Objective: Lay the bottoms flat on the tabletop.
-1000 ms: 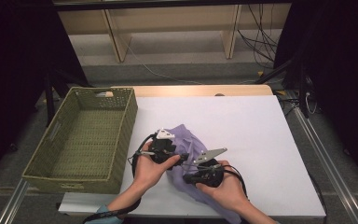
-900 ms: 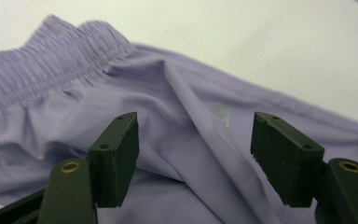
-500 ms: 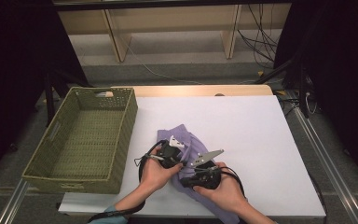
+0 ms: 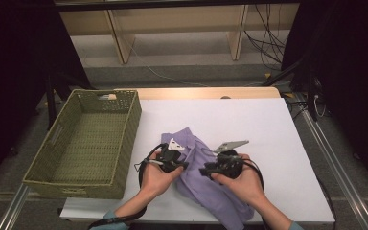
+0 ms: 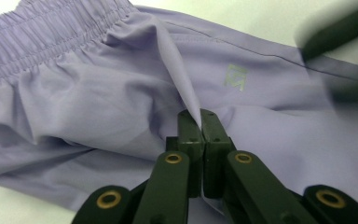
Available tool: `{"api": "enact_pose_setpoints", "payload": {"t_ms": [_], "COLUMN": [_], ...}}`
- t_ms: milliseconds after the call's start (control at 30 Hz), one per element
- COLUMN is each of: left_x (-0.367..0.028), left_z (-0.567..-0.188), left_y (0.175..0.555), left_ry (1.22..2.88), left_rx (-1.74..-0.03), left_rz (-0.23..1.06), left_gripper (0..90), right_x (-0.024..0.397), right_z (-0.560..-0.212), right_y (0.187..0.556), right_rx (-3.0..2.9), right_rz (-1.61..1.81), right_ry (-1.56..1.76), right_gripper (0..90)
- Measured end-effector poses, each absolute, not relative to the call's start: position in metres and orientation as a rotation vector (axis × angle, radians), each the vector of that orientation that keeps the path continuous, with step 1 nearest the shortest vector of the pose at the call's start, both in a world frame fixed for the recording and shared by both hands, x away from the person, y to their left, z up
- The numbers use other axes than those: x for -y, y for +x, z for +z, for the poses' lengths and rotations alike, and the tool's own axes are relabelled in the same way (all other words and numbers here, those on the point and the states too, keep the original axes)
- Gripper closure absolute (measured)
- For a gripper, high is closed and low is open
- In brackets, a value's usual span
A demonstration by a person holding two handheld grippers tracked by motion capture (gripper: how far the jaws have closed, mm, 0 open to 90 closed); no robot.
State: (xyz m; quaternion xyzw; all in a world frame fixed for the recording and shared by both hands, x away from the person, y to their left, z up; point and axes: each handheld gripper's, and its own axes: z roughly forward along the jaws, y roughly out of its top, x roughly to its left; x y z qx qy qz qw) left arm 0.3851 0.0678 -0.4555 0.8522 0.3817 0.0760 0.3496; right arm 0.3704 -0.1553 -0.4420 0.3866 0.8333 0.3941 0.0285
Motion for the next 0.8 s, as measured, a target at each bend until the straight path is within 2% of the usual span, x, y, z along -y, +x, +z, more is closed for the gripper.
{"api": "enact_pose_setpoints", "payload": {"t_ms": [233,600,800], "left_x": [-0.07,-0.071,-0.07], "left_z": [-0.453,-0.451,-0.452], "left_y": [0.383,0.382,0.381], "left_ry": [2.197,2.193,2.195], "left_rx": [-0.98,-0.971,-0.968], "left_rz": [0.193,0.198,0.203], "left_gripper": [88.6,88.4,88.3], "right_x": [0.178,0.157,0.155], "right_z": [-0.459,-0.48,-0.481], "right_y": [0.411,0.437,0.437], "right_rx": [-2.476,-2.504,-2.502], "right_rz": [1.076,1.021,0.983], "right_ry": [1.317,1.279,1.276], "right_gripper": [60.1,60.2,67.2]}}
